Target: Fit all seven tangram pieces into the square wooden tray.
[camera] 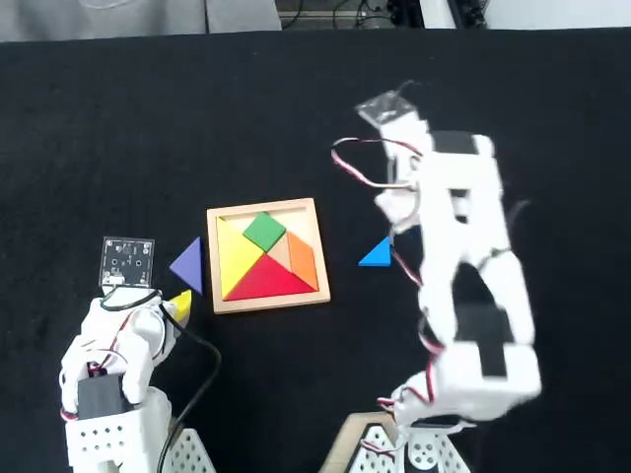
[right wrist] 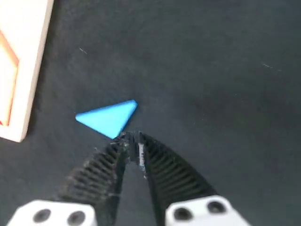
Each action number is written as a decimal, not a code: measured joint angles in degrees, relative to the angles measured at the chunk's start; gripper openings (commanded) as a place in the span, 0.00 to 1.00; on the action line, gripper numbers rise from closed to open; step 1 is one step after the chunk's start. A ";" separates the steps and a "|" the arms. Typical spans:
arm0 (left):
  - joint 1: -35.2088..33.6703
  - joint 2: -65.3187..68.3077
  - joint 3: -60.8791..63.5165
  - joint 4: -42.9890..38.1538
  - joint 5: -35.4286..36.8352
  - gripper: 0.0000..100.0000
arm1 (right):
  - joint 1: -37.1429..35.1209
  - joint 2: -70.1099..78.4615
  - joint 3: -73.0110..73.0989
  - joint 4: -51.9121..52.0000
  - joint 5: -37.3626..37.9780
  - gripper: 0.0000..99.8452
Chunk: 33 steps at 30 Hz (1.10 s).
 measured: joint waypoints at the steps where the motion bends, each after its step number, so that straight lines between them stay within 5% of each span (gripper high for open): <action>1: 0.00 0.00 0.00 0.00 0.00 0.29 | 0.70 -2.73 1.58 0.00 1.23 0.01; 8: 0.00 0.00 0.00 0.00 0.00 0.29 | 1.41 -19.69 18.99 -5.36 13.27 0.01; 15: 0.00 0.00 0.00 0.00 0.00 0.29 | -2.55 -21.19 34.73 -10.64 26.11 0.01; 33: 0.00 0.00 0.00 0.00 0.00 0.29 | -8.44 2.55 23.03 -18.11 19.52 0.01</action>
